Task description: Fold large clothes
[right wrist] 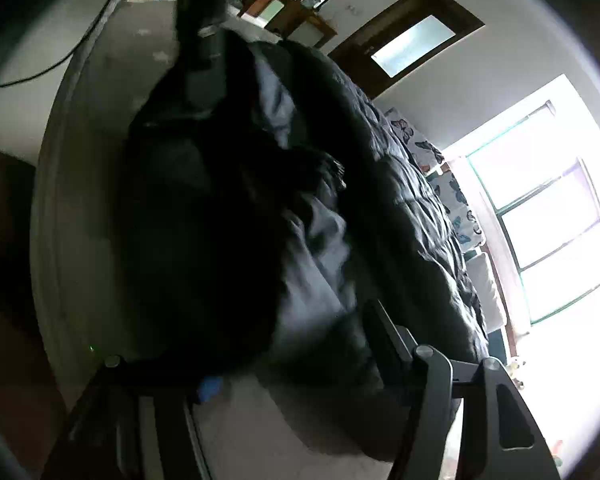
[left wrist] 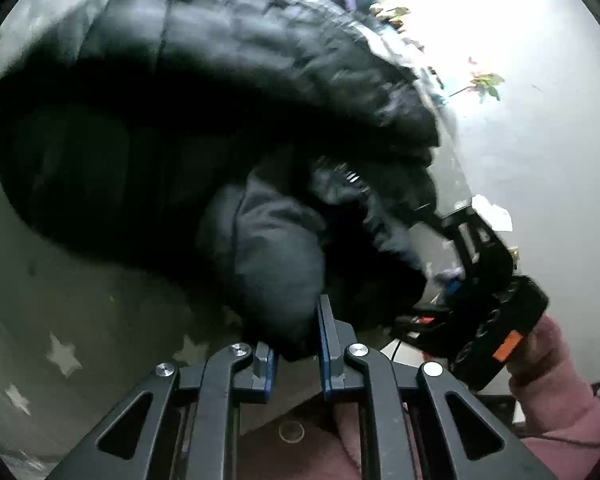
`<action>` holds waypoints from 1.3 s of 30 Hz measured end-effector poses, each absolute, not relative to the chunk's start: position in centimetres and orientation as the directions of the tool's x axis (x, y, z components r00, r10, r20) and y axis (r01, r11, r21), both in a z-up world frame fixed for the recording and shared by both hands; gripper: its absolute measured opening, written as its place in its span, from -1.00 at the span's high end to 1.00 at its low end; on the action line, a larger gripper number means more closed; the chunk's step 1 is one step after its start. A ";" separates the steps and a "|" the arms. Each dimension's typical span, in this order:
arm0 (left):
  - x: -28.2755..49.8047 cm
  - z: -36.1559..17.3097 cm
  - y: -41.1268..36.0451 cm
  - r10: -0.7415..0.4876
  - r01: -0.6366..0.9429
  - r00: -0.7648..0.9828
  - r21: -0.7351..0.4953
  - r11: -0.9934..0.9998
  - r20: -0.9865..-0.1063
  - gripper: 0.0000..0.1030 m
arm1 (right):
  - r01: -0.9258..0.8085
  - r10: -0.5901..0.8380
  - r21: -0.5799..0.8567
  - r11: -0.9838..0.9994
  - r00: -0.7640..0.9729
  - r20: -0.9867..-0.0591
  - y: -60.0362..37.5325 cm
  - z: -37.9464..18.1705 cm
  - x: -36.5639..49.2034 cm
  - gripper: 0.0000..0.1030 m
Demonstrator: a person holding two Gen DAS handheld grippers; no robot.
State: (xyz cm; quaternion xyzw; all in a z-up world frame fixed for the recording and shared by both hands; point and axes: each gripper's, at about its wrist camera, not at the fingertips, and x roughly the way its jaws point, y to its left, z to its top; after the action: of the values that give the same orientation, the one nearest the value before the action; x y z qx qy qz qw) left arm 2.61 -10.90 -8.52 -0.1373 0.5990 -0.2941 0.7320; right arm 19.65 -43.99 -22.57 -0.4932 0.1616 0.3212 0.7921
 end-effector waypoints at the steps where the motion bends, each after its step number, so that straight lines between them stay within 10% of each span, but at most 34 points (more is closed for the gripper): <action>1: 2.6 -7.8 -11.0 -0.586 0.290 0.131 -0.534 0.794 -0.800 0.67 | -0.674 0.353 -0.671 0.309 0.737 -0.577 -43.8 -22.5 19.7 -0.31; 7: 1.9 -5.2 -9.9 -0.578 0.363 0.177 -0.493 0.791 -0.797 0.64 | -0.764 0.369 -0.473 0.438 0.633 -0.681 -42.8 -19.6 21.9 0.45; 13: -0.5 -2.5 -5.3 -0.537 0.422 0.322 -0.390 0.818 -0.779 0.33 | -0.763 0.443 -0.264 0.590 0.579 -0.684 -44.4 -13.9 24.8 0.56; 15: -1.7 -2.1 -4.1 -0.491 0.424 0.383 -0.324 0.846 -0.782 -0.40 | -0.756 0.469 -0.197 0.624 0.565 -0.679 -44.8 -12.5 26.0 0.57; 17: -2.4 -1.7 -2.9 -0.452 0.405 0.481 -0.266 0.875 -0.752 -0.65 | -0.746 0.487 -0.150 0.649 0.559 -0.671 -45.3 -11.9 26.1 0.58; 37: 0.9 -9.2 -9.8 0.022 0.343 0.793 0.477 0.809 -0.609 -0.66 | -0.700 0.543 -0.008 0.714 0.561 -0.625 -46.5 -9.5 30.5 0.60; 39: 1.0 -9.7 -10.2 0.006 0.365 0.805 0.503 0.784 -0.593 -0.41 | -0.701 0.544 -0.005 0.713 0.557 -0.628 -46.6 -9.7 30.3 0.61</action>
State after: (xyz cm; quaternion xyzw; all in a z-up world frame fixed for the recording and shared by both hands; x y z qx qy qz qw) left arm 0.97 -10.22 -9.67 0.3133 0.2956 -0.1000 0.8969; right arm 30.34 -46.61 -9.74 -0.1284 0.3071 0.3565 0.8730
